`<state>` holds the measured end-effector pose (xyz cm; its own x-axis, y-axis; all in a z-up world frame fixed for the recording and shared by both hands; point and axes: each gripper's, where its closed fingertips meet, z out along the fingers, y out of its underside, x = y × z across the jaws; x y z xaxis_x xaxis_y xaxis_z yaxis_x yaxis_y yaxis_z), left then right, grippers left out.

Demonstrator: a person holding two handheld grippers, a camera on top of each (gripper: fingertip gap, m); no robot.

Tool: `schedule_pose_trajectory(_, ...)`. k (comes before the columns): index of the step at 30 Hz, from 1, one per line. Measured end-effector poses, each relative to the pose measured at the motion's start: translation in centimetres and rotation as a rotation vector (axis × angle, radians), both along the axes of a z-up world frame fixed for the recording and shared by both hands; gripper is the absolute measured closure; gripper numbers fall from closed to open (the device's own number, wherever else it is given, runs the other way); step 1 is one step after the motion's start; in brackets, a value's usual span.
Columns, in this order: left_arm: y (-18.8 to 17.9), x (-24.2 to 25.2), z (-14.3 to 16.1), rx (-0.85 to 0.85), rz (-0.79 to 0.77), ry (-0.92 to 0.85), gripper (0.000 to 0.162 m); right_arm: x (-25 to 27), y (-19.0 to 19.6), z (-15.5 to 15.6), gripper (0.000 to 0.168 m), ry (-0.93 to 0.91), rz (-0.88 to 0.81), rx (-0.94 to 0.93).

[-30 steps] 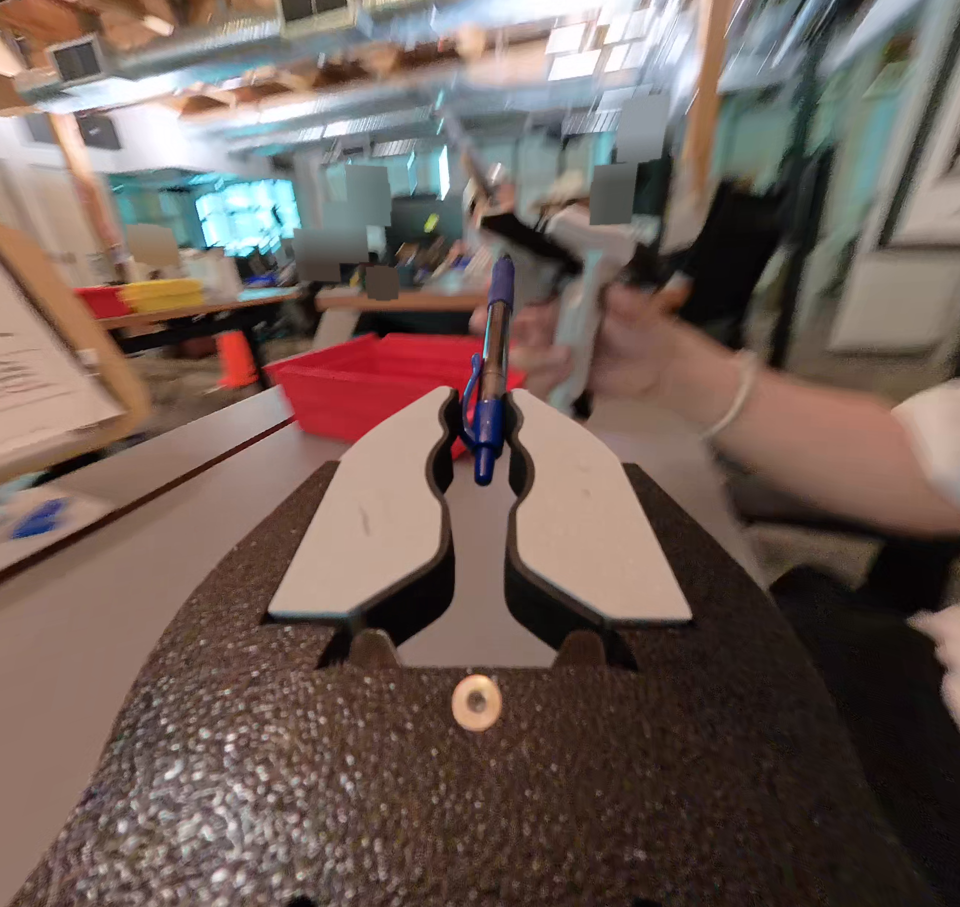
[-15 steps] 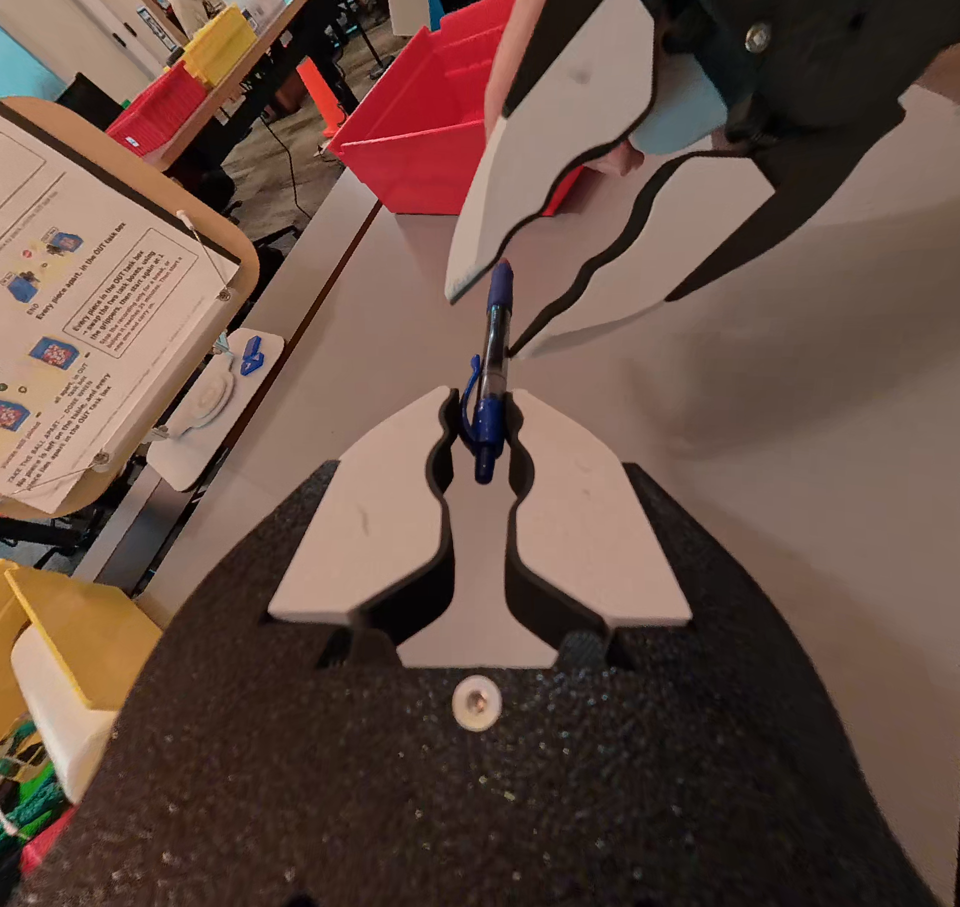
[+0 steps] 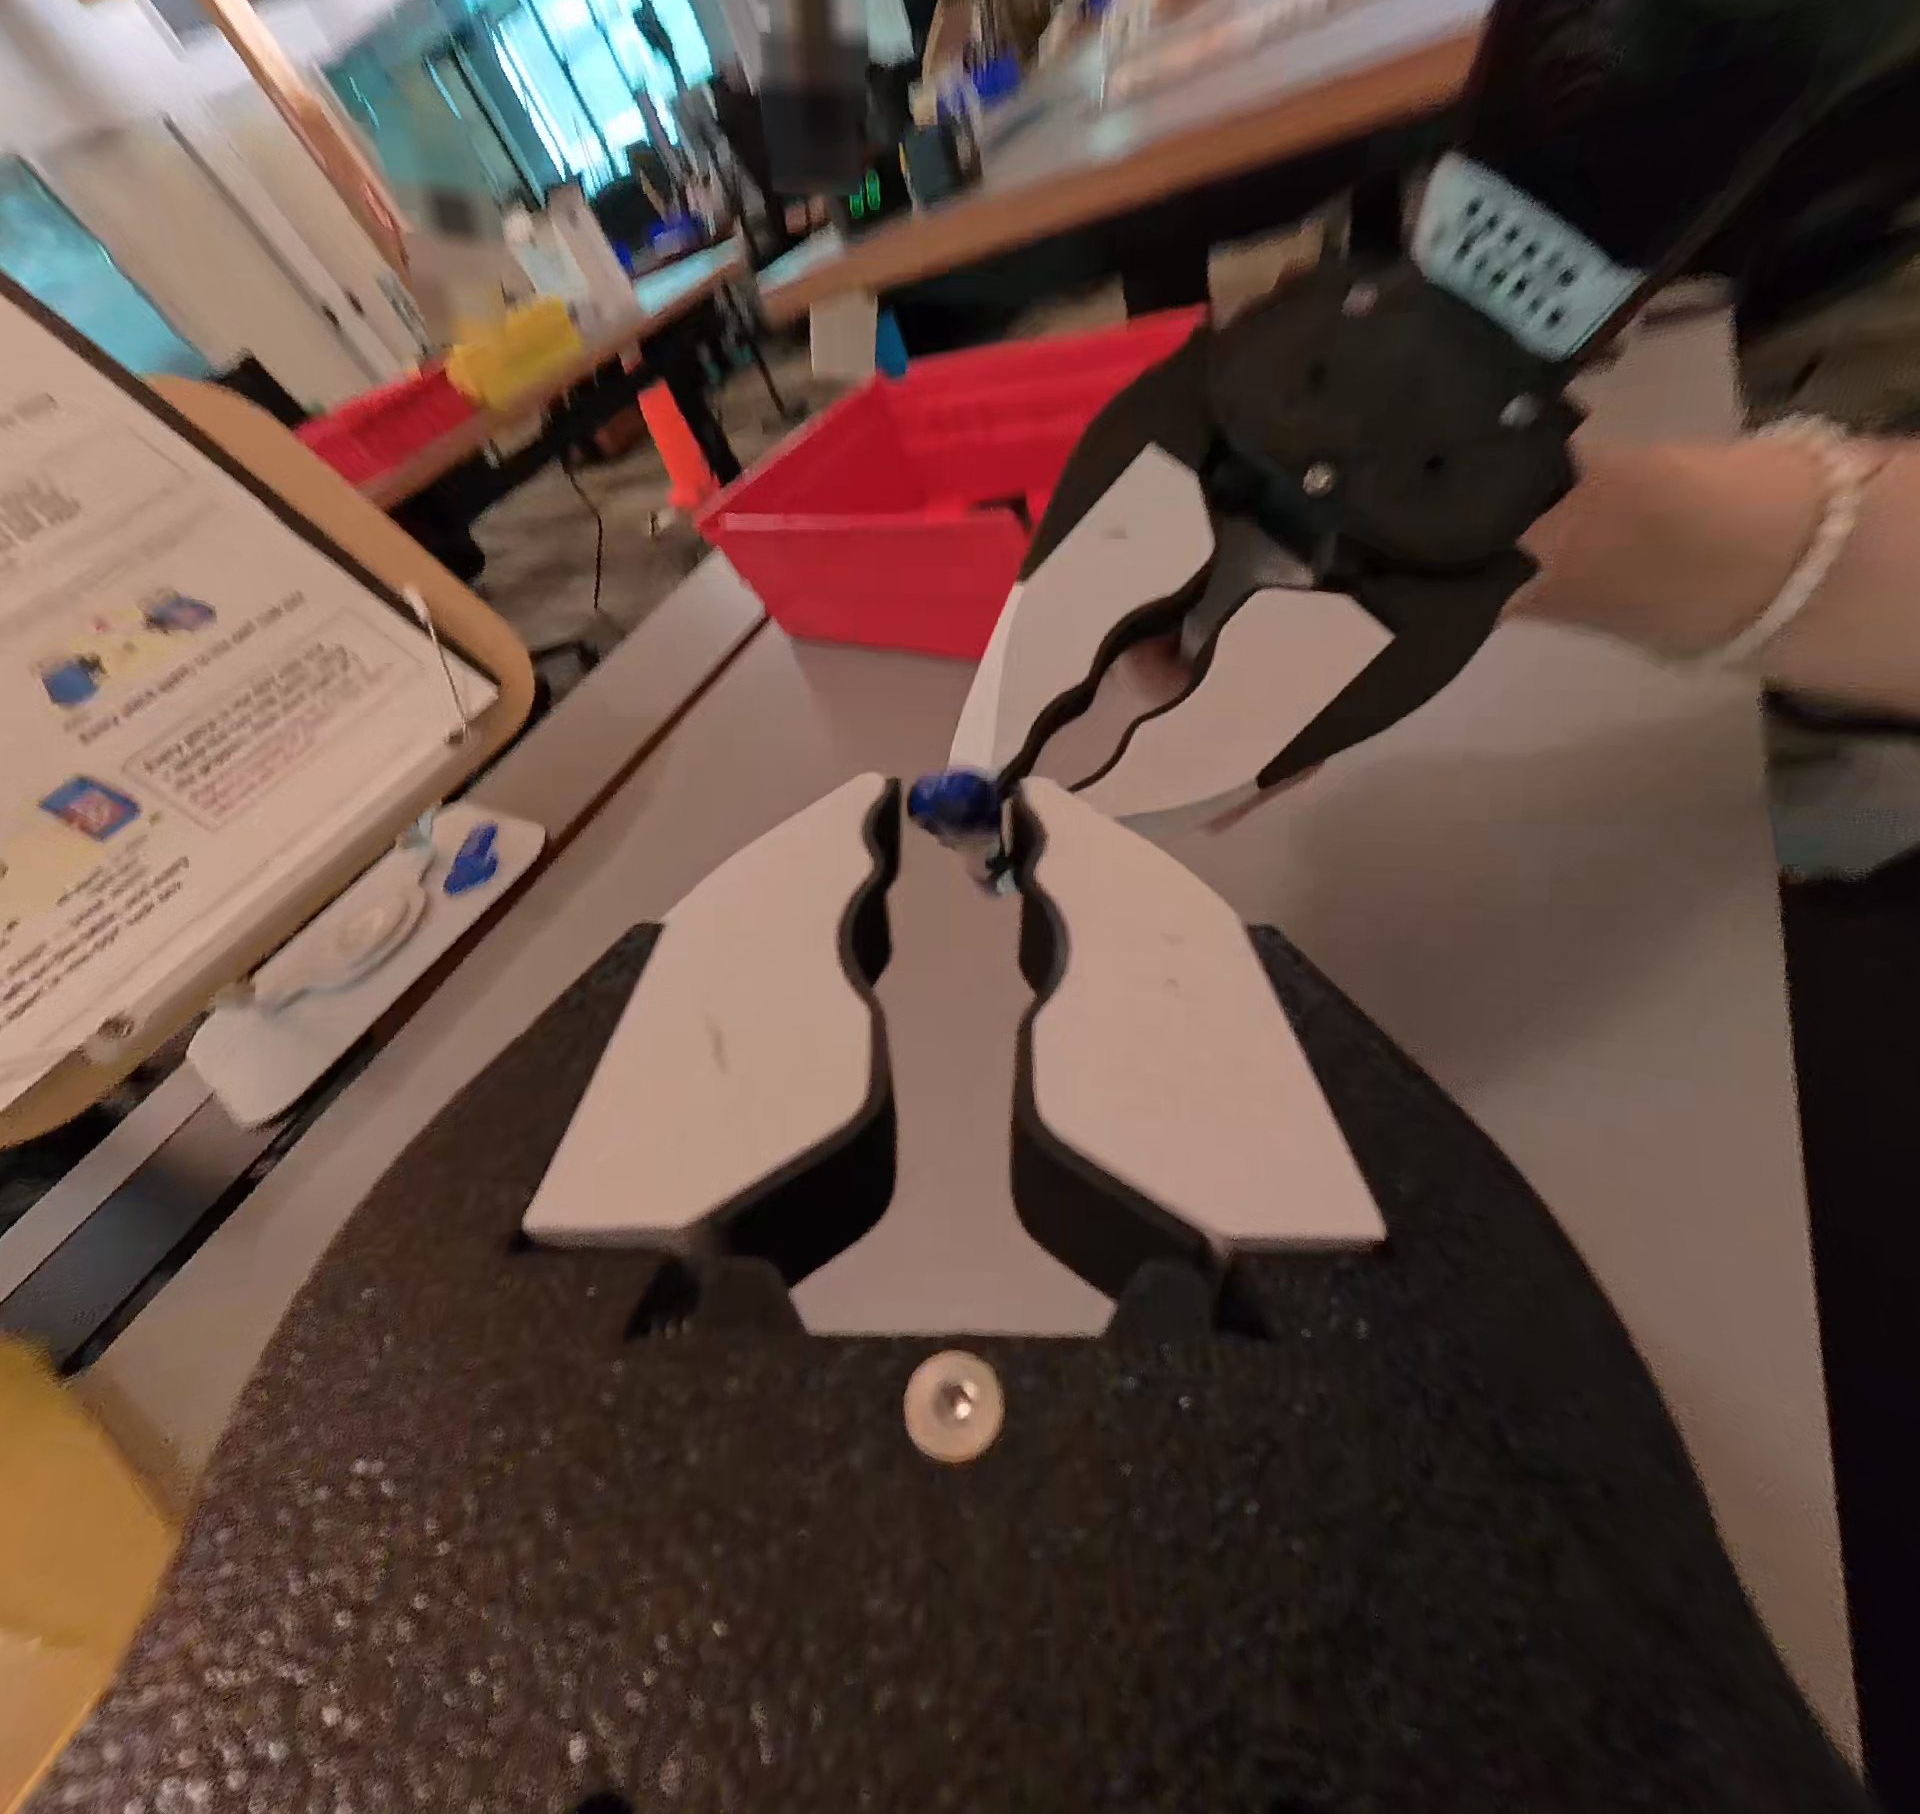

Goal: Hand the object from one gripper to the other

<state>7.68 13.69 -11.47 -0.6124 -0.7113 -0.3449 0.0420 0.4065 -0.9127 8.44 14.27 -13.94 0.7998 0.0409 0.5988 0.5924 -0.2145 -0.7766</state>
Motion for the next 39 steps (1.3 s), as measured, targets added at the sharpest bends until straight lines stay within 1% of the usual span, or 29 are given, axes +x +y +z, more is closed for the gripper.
schedule_pose_trajectory(1, -0.3, -0.3, 0.8, -0.053, -0.024, -0.028, 0.130, -0.2, -0.2, 0.8, 0.159, 0.068, 0.029, 0.053)
schedule_pose_trajectory(2, -0.6, -0.6, 1.3, -0.104, -0.064, -0.029, 0.122, -0.5, -0.5, 1.7, 0.159, 0.137, 0.070, 0.107)
schedule_pose_trajectory(3, -0.9, -1.1, 1.4, -0.145, -0.117, -0.001, 0.118, -1.0, -0.9, 2.5, 0.159, 0.218, 0.134, 0.147)
schedule_pose_trajectory(4, -1.2, -1.6, 1.1, -0.173, -0.175, 0.039, 0.116, -1.7, -1.3, 3.3, 0.159, 0.303, 0.209, 0.187)
schedule_pose_trajectory(6, -1.7, -2.5, 0.2, -0.205, -0.279, 0.101, 0.118, -2.6, -2.2, 5.3, 0.159, 0.442, 0.324, 0.293)
schedule_pose_trajectory(8, -1.9, -2.7, -0.6, -0.226, -0.330, 0.147, 0.118, -3.9, -3.0, 6.3, 0.159, 0.553, 0.461, 0.331)
schedule_pose_trajectory(9, -2.1, -2.9, -1.0, -0.236, -0.356, 0.173, 0.118, -4.4, -3.1, 6.7, 0.159, 0.585, 0.502, 0.353)
schedule_pose_trajectory(10, -2.5, -3.2, -1.3, -0.249, -0.394, 0.198, 0.120, -4.9, -3.3, 6.9, 0.159, 0.614, 0.548, 0.357)
schedule_pose_trajectory(11, -2.9, -3.6, -1.5, -0.267, -0.438, 0.215, 0.125, -5.7, -3.5, 6.9, 0.159, 0.646, 0.607, 0.343)
schedule_pose_trajectory(12, -3.3, -4.2, -1.6, -0.290, -0.497, 0.233, 0.135, -6.2, -3.6, 7.0, 0.159, 0.667, 0.649, 0.339)
schedule_pose_trajectory(14, -3.8, -5.7, -1.4, -0.348, -0.622, 0.273, 0.147, -6.9, -3.8, 7.0, 0.159, 0.682, 0.696, 0.330)
schedule_pose_trajectory(16, -3.9, -6.5, -1.2, -0.393, -0.697, 0.300, 0.151, -7.4, -4.1, 6.9, 0.159, 0.698, 0.739, 0.309)
schedule_pose_trajectory(18, -3.8, -6.4, -1.2, -0.410, -0.708, 0.290, 0.152, -7.3, -4.0, 6.9, 0.159, 0.718, 0.731, 0.306)
schedule_pose_trajectory(20, -3.5, -5.1, -1.7, -0.401, -0.637, 0.276, 0.152, -6.2, -3.3, 6.5, 0.159, 0.735, 0.644, 0.294)
schedule_pose_trajectory(21, -3.3, -4.1, -1.9, -0.392, -0.575, 0.259, 0.152, -5.3, -3.0, 6.4, 0.159, 0.730, 0.577, 0.300)
schedule_pose_trajectory(22, -2.9, -2.9, -2.3, -0.366, -0.488, 0.232, 0.152, -4.1, -2.7, 6.5, 0.155, 0.714, 0.492, 0.333)
schedule_pose_trajectory(23, -2.3, -1.4, -2.7, -0.317, -0.371, 0.201, 0.152, -2.7, -2.5, 6.9, 0.144, 0.700, 0.397, 0.386)
schedule_pose_trajectory(25, -0.2, 1.6, -3.5, -0.177, -0.085, 0.107, 0.152, -0.6, -2.6, 7.8, 0.130, 0.685, 0.247, 0.457)
schedule_pose_trajectory(26, 0.7, 2.6, -3.5, -0.105, 0.030, 0.050, 0.152, 0.3, -2.5, 8.0, 0.128, 0.675, 0.173, 0.475)
schedule_pose_trajectory(27, 1.3, 3.2, -3.4, -0.040, 0.127, -0.005, 0.152, 1.2, -2.4, 8.1, 0.130, 0.657, 0.086, 0.498)
schedule_pose_trajectory(29, 2.2, 3.9, -2.9, 0.079, 0.280, -0.107, 0.152, 3.0, -2.6, 8.0, 0.133, 0.607, -0.091, 0.541)
schedule_pose_trajectory(30, 2.5, 4.1, -2.7, 0.135, 0.337, -0.153, 0.152, 3.7, -2.7, 7.9, 0.138, 0.591, -0.172, 0.551)
schedule_pose_trajectory(31, 2.6, 4.1, -2.5, 0.186, 0.384, -0.195, 0.152, 4.3, -2.9, 7.7, 0.140, 0.583, -0.235, 0.552)
schedule_pose_trajectory(33, 2.8, 4.1, -2.3, 0.256, 0.452, -0.247, 0.152, 4.8, -3.0, 7.4, 0.140, 0.593, -0.303, 0.538)
schedule_pose_trajectory(36, 2.7, 4.2, -2.3, 0.301, 0.504, -0.280, 0.152, 4.9, -3.1, 7.0, 0.144, 0.642, -0.326, 0.536)
schedule_pose_trajectory(38, 2.8, 4.3, -2.6, 0.328, 0.520, -0.281, 0.152, 4.8, -2.9, 6.8, 0.146, 0.684, -0.307, 0.519)
schedule_pose_trajectory(39, 2.7, 4.3, -2.7, 0.321, 0.512, -0.277, 0.148, 4.6, -2.8, 6.9, 0.147, 0.699, -0.279, 0.514)
